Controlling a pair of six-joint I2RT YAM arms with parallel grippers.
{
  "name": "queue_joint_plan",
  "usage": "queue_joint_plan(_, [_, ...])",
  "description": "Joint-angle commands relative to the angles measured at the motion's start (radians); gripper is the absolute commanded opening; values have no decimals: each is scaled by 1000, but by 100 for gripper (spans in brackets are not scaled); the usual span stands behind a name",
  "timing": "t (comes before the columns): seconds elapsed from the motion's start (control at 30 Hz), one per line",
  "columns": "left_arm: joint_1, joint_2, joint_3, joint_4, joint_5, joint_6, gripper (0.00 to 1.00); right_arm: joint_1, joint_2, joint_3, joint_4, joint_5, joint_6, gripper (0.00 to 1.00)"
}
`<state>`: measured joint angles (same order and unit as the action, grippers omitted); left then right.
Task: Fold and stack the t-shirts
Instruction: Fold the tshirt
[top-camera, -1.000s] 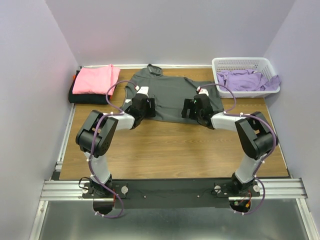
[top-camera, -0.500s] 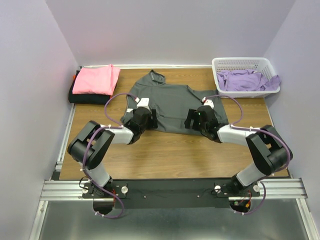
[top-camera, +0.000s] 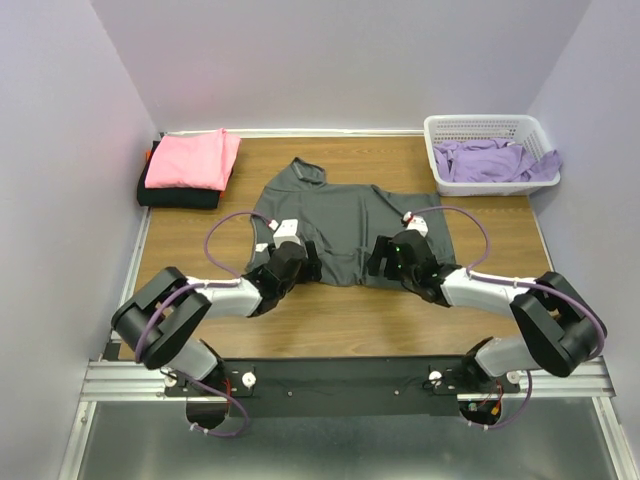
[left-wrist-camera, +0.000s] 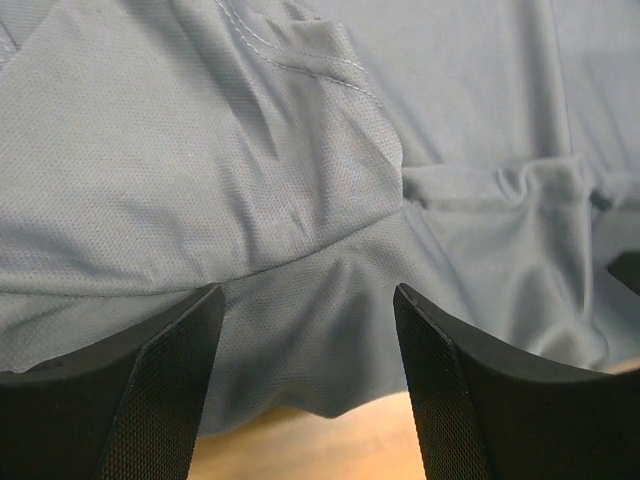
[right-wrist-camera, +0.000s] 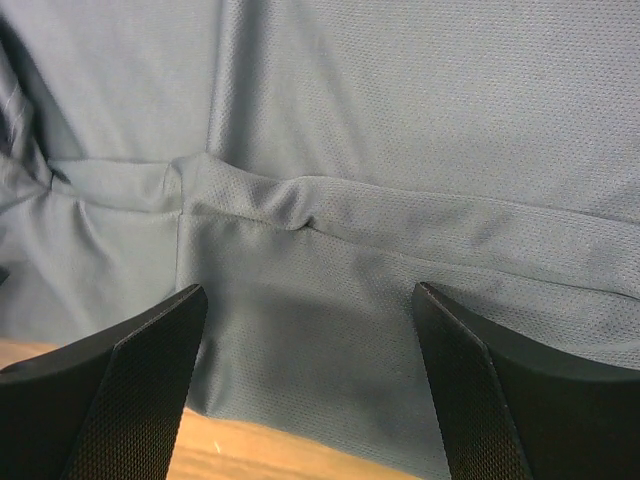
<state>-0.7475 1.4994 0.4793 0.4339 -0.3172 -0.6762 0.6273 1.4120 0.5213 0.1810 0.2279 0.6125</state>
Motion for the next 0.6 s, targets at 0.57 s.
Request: queue_joint_plan(0.57, [-6, 115, 346, -238, -66, 138, 80, 5, 200, 328, -163, 185, -63, 99])
